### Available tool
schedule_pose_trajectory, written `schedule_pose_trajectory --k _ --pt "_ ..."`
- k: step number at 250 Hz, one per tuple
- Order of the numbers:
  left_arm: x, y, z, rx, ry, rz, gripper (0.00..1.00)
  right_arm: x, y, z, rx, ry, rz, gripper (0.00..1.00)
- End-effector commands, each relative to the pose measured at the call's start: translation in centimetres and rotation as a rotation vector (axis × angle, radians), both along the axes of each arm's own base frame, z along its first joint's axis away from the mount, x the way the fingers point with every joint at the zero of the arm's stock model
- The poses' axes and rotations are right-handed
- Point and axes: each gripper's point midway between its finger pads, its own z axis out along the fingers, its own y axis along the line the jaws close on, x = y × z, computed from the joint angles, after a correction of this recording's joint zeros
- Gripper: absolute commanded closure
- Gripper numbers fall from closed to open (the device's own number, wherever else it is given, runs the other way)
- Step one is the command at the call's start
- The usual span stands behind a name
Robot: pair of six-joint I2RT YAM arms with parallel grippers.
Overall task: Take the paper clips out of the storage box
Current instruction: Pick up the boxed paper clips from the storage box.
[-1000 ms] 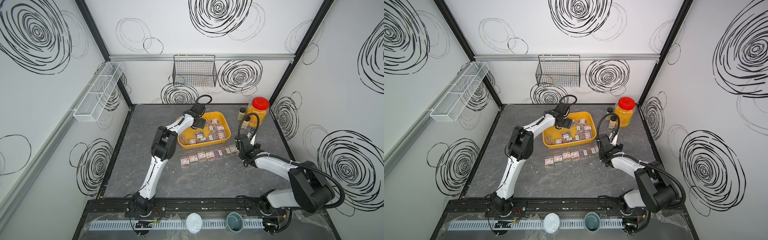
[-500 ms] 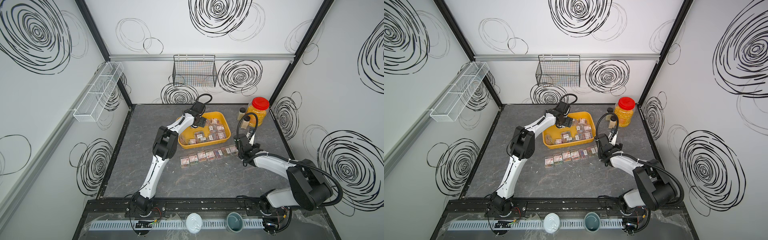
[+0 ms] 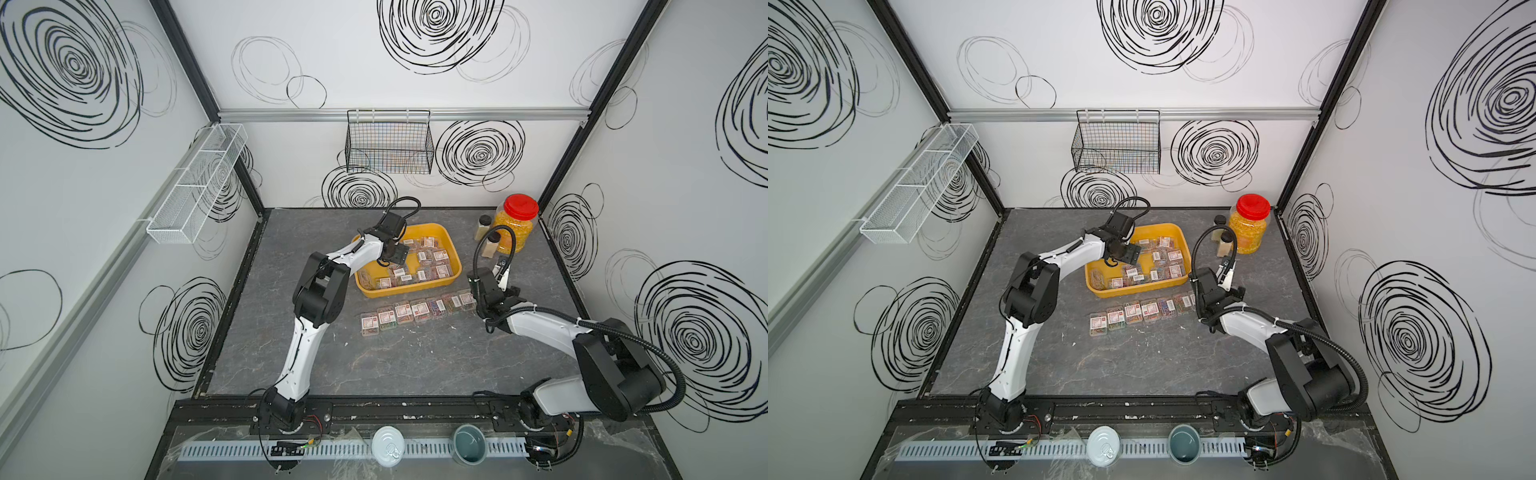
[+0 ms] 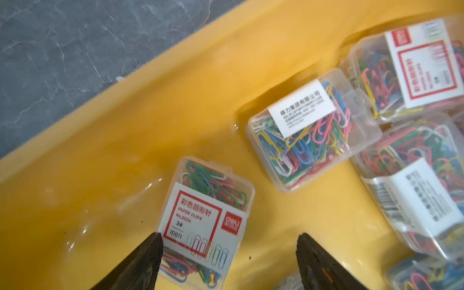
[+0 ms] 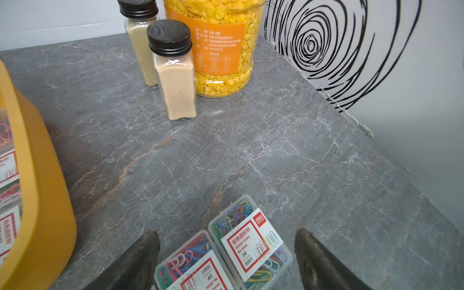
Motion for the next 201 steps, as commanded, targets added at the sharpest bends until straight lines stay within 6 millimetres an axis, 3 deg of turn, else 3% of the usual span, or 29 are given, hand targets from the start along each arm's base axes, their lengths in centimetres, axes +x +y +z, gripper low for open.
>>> schedule_pose_trajectory --k 1,54,126,201 --pt "-3.4 -0.8 -0.8 -0.031 0.079 -0.019 0.13 0.2 0.1 0.7 -0.023 -0.009 -0.012 0.13" --pt "-2.2 0.6 -0.9 -0.035 0.078 0.051 0.19 0.1 0.1 0.8 -0.021 -0.013 -0.012 0.13" --pt "-0.5 2.5 -0.6 -0.004 0.039 0.192 0.21 0.1 0.1 0.8 -0.021 -0.013 -0.011 0.13" --pt "-0.4 2.3 2.0 -0.004 -0.054 0.242 0.25 0.2 0.2 0.8 -0.025 -0.011 -0.011 0.13"
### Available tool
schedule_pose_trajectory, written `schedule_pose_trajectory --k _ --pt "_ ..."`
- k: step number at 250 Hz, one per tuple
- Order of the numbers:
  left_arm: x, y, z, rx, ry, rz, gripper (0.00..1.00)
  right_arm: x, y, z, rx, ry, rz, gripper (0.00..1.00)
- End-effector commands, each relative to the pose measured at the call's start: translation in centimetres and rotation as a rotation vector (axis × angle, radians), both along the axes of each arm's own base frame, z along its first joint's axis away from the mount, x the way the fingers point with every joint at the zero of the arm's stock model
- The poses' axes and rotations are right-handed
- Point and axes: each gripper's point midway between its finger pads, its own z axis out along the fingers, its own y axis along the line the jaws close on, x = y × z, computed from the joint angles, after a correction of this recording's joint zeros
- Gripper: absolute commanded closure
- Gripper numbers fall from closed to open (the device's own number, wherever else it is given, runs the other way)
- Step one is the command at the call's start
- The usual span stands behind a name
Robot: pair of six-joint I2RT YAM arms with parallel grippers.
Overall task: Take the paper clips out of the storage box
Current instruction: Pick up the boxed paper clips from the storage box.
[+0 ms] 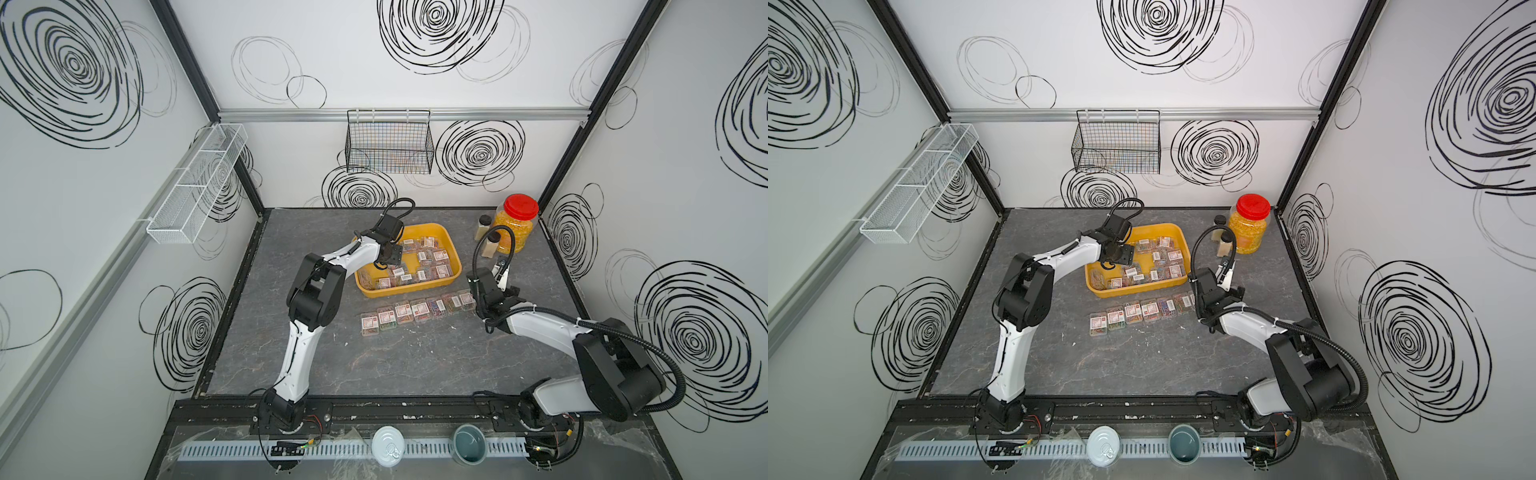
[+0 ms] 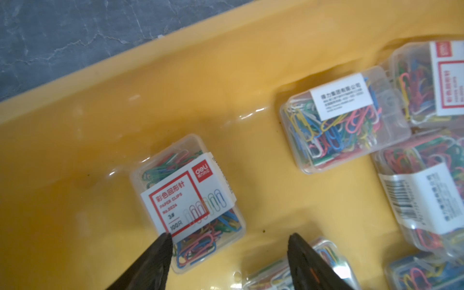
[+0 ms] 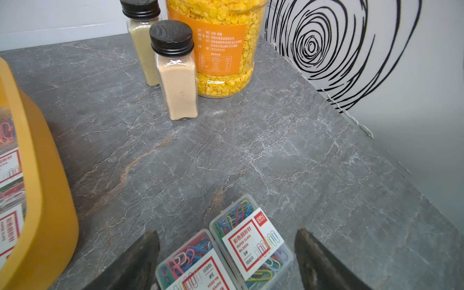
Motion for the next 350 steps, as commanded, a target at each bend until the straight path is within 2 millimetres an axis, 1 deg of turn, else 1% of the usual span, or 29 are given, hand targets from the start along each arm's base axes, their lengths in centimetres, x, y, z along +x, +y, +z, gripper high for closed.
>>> schedule_pose_trajectory --k 1,23,35,59,60,65,78,79,83,133,175,229,311,333,350 --pt "-0.1 0.3 1.7 0.021 -0.055 0.044 0.25 0.2 0.0 0.7 -0.022 -0.010 -0.014 0.13" --pt "-0.3 0.6 3.3 0.021 -0.100 0.067 0.24 0.3 0.0 0.7 -0.026 -0.008 -0.014 0.13" --pt "-0.3 1.0 4.2 0.019 -0.124 0.093 0.24 0.3 0.1 0.7 -0.027 -0.008 -0.015 0.13" --pt "-0.5 1.8 5.1 0.005 -0.160 0.132 0.23 0.3 0.1 0.7 -0.032 -0.005 -0.016 0.13" --pt "-0.3 1.7 5.5 -0.002 -0.170 0.134 0.23 0.3 0.1 0.7 -0.032 -0.005 -0.016 0.13" --pt "-0.5 1.8 5.2 -0.002 -0.166 0.138 0.23 0.3 0.1 0.7 -0.032 -0.006 -0.016 0.13" --pt "-0.5 1.9 5.1 -0.013 -0.168 0.143 0.23 0.3 0.2 0.7 -0.033 -0.005 -0.013 0.13" --pt "-0.3 1.8 5.5 -0.019 -0.175 0.143 0.23 0.3 0.2 0.7 -0.033 -0.005 -0.013 0.13" --pt "-0.4 1.8 5.0 -0.016 -0.164 0.141 0.23 0.3 0.1 0.6 -0.035 -0.004 -0.015 0.13" --pt "0.6 0.9 2.7 -0.038 -0.119 0.138 0.25 0.3 0.2 0.7 -0.039 -0.003 -0.014 0.13" --pt "1.4 1.3 1.1 -0.064 -0.094 0.186 0.25 0.3 0.3 0.6 -0.042 -0.002 -0.014 0.13" --pt "2.0 1.3 -0.3 -0.072 -0.070 0.200 0.25 0.4 0.4 0.6 -0.051 0.002 -0.012 0.13" --pt "3.1 1.8 -2.4 -0.072 -0.037 0.226 0.30 0.5 0.6 0.6 -0.066 0.007 -0.013 0.13" --pt "3.4 1.9 -3.0 -0.062 -0.031 0.232 0.30 0.5 0.7 0.6 -0.068 0.006 -0.013 0.13" --pt "3.7 1.9 -3.2 -0.061 -0.026 0.236 0.27 0.5 0.6 0.6 -0.067 0.005 -0.014 0.13"
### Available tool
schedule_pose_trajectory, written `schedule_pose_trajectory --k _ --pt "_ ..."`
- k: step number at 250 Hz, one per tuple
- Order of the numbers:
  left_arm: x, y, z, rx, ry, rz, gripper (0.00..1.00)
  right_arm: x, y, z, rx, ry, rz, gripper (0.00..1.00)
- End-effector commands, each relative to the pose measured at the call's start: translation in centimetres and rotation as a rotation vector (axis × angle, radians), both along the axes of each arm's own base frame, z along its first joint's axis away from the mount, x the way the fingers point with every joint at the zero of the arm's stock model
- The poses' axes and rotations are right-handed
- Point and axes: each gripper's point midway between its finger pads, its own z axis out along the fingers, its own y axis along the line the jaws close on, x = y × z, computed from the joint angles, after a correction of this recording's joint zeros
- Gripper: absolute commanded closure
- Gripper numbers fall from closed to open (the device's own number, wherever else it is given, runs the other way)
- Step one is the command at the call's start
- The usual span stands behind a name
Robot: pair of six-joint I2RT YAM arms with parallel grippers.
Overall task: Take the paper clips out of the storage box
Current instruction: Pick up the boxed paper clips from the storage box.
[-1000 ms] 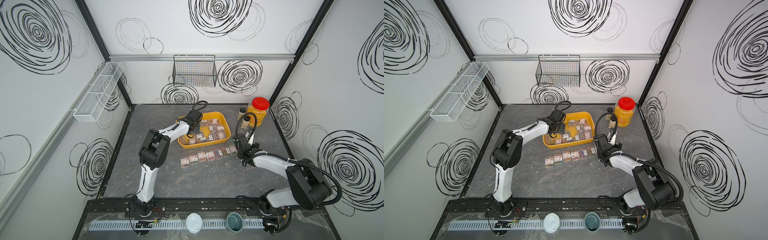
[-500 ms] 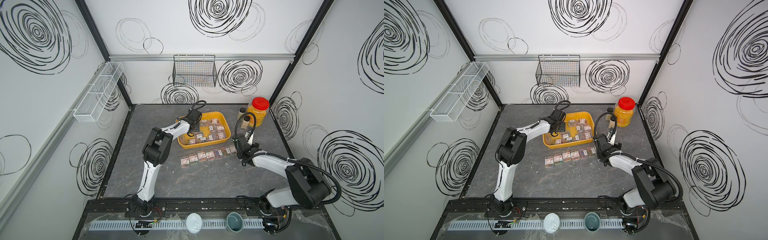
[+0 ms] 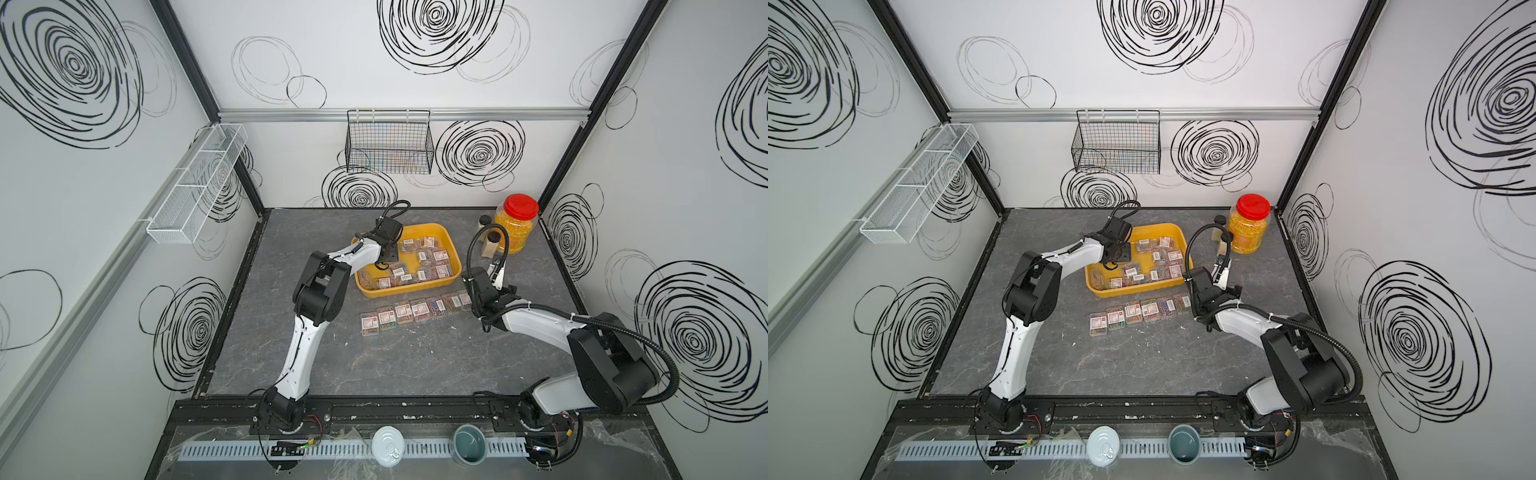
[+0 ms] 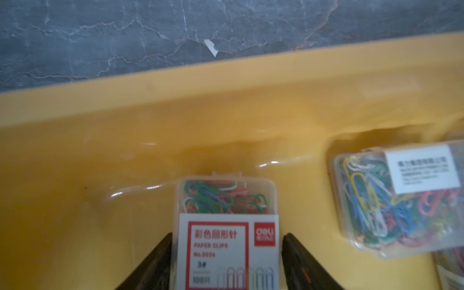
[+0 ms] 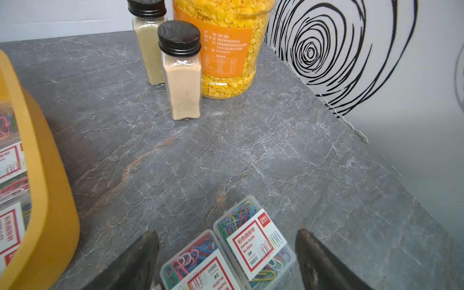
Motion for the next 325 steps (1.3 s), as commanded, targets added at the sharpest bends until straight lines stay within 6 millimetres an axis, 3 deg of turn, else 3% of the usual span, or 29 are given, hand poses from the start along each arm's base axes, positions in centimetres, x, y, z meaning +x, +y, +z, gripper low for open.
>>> schedule_pose_trajectory --k 1,42,141,177,207,235,287,325 --pt "0.8 0.5 -0.7 -0.009 0.014 0.030 0.27 0.3 0.0 0.6 -0.026 -0.010 -0.017 0.13" --pt "1.2 0.1 -1.0 -0.027 0.016 0.031 0.26 0.3 0.0 0.6 -0.028 -0.006 -0.016 0.13" --pt "1.3 0.1 0.1 0.005 0.011 0.037 0.47 0.5 0.2 0.5 -0.046 0.000 -0.019 0.13" --pt "0.7 -0.7 3.7 0.032 -0.049 0.029 0.51 0.4 0.3 0.5 -0.050 0.001 -0.018 0.13" --pt "-0.4 -1.4 8.4 0.026 -0.122 0.015 0.54 0.4 0.3 0.6 -0.048 -0.002 -0.017 0.13" --pt "-2.7 -1.3 12.8 0.014 -0.204 0.014 0.54 0.4 0.3 0.6 -0.045 -0.006 -0.017 0.13" --pt "-7.9 1.4 18.3 -0.004 -0.293 0.044 0.62 0.3 0.3 0.6 -0.046 -0.004 -0.016 0.13" --pt "-13.0 5.2 18.8 0.025 -0.321 0.108 0.62 0.4 0.3 0.6 -0.046 -0.006 -0.017 0.13"
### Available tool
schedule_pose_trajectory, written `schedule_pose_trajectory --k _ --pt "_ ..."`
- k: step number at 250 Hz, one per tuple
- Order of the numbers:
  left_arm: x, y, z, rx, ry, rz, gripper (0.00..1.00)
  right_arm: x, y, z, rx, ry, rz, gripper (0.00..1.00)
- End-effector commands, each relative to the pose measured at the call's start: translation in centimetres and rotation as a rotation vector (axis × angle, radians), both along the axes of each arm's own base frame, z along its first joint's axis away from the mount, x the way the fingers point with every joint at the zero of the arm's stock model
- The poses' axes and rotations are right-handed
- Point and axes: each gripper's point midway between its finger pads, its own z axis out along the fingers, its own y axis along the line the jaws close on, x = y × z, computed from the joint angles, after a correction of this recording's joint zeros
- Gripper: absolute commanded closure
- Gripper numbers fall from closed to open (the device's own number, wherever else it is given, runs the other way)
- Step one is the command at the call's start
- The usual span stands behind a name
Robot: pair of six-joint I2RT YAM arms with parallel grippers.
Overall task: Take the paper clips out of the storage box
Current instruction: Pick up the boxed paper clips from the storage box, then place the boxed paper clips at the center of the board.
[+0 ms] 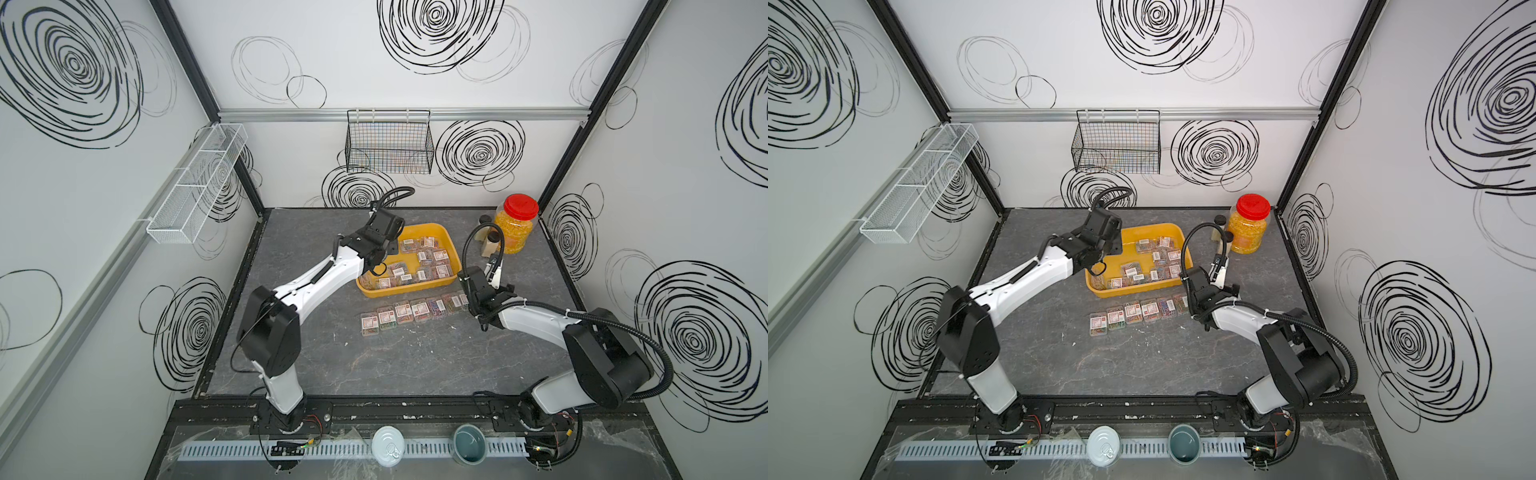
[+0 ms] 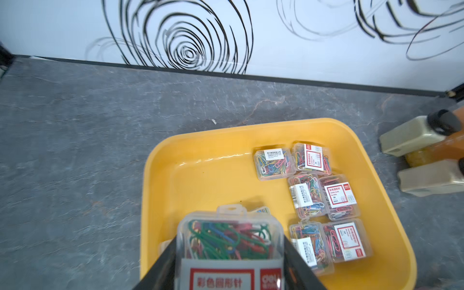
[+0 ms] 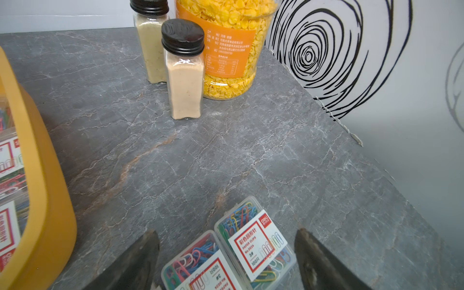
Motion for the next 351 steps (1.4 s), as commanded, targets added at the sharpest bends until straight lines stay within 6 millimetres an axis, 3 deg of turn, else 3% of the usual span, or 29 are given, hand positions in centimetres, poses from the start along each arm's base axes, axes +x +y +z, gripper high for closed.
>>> schedule_pose_trajectory --k 1,22,66,100,135,170,225,351 --pt "-3.0 3.8 -1.4 0.054 0.004 0.103 0.62 0.1 0.0 0.7 -0.014 -0.016 -0.012 0.13" --pt "-5.8 6.6 -2.9 0.067 0.031 0.158 0.63 0.1 0.1 0.7 -0.018 -0.014 -0.011 0.13" --pt "-10.9 11.2 -8.4 0.055 0.112 0.223 0.64 0.0 -0.1 0.7 -0.009 -0.015 -0.011 0.11" --pt "-13.7 13.1 -12.2 0.029 0.178 0.242 0.65 -0.2 -0.8 0.9 0.041 -0.031 -0.015 0.10" --pt "-15.3 12.4 -15.1 -0.032 0.207 0.193 0.64 -0.6 -1.5 1.0 0.101 -0.053 -0.009 0.10" --pt "-15.8 10.5 -16.7 -0.050 0.225 0.142 0.65 -0.9 -1.8 1.0 0.148 -0.062 0.010 0.10" --pt "-15.5 7.3 -16.7 -0.053 0.197 0.087 0.67 -0.9 -2.3 0.7 0.200 -0.061 0.021 0.10" --pt "-16.0 7.0 -17.8 -0.046 0.206 0.108 0.65 -1.2 -2.4 0.7 0.211 -0.066 0.028 0.10"
